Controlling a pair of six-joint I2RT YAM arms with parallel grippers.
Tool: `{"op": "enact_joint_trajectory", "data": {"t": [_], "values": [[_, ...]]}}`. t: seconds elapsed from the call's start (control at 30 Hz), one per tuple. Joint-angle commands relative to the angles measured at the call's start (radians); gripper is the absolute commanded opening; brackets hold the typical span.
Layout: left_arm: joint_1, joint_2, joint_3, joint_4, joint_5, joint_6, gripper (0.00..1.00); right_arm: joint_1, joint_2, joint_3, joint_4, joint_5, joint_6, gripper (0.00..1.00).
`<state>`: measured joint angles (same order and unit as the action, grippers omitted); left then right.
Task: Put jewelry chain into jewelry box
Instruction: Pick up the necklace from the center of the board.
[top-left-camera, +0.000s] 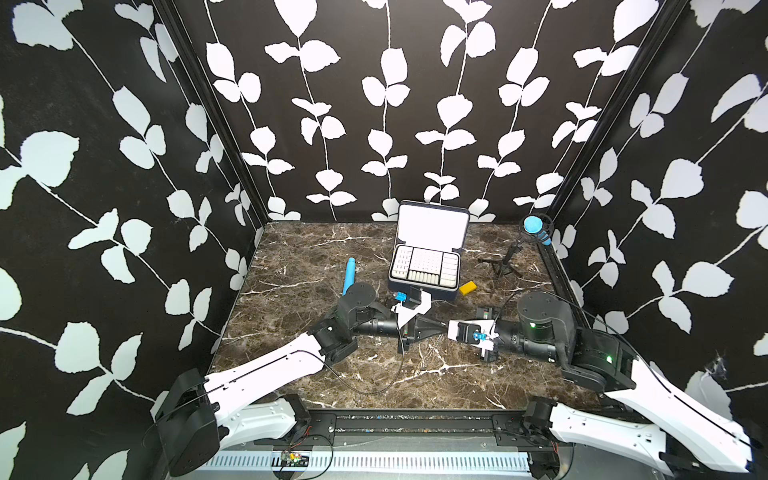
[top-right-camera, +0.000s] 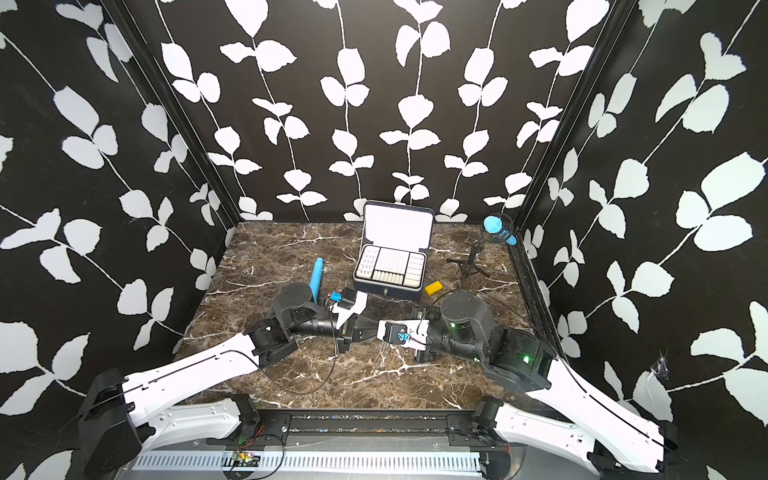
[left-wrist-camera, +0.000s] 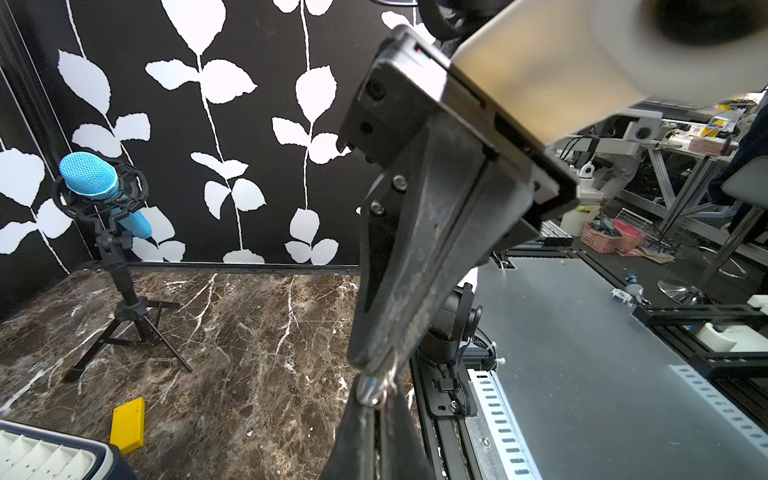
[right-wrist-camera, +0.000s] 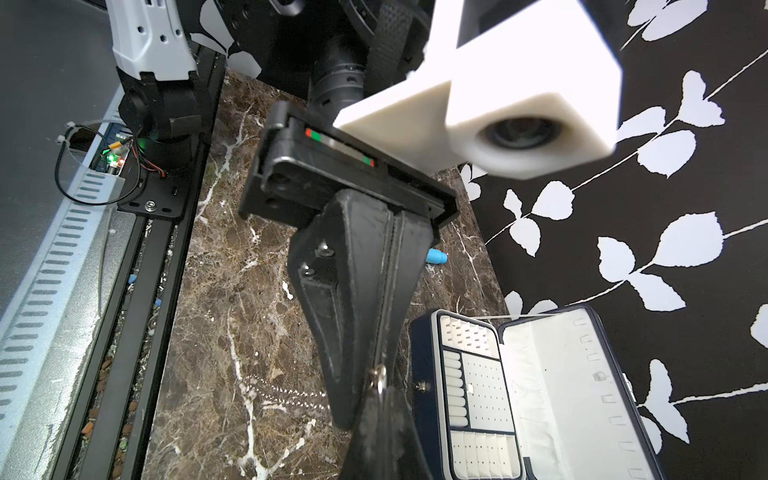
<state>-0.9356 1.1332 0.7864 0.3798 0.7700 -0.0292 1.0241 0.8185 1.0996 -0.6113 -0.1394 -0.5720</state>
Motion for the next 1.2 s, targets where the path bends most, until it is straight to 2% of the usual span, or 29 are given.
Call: {"op": "enact_joint_trajectory", "data": {"t": [0.0,0.23,0.4,0.63,0.83,1.0,1.17], "values": [[-0.005,-0.019,0.031,-0.015,-0.001,0.021,0.0,0.007,-0.016,-0.018,0.054,-0.022,0.021,0.0],[-0.005,-0.027,0.045,-0.05,0.002,0.031,0.0,0.007,-0.03,-0.022,0.058,-0.013,0.02,0.09],[-0.005,-0.042,0.071,-0.151,-0.007,0.081,0.0,0.008,-0.047,-0.026,0.044,0.002,0.015,0.17],[-0.005,-0.088,0.164,-0.429,-0.04,0.245,0.0,0.007,-0.1,-0.075,0.078,0.041,0.018,0.36],[-0.005,-0.121,0.275,-0.736,-0.067,0.434,0.0,0.007,-0.201,-0.245,0.282,0.088,0.066,0.43],[-0.005,-0.134,0.322,-0.884,0.022,0.532,0.0,0.007,-0.253,-0.389,0.475,0.014,0.084,0.44],[0.002,-0.109,0.331,-0.865,0.182,0.445,0.0,0.02,-0.273,-0.484,0.645,-0.022,0.047,0.46]]}}
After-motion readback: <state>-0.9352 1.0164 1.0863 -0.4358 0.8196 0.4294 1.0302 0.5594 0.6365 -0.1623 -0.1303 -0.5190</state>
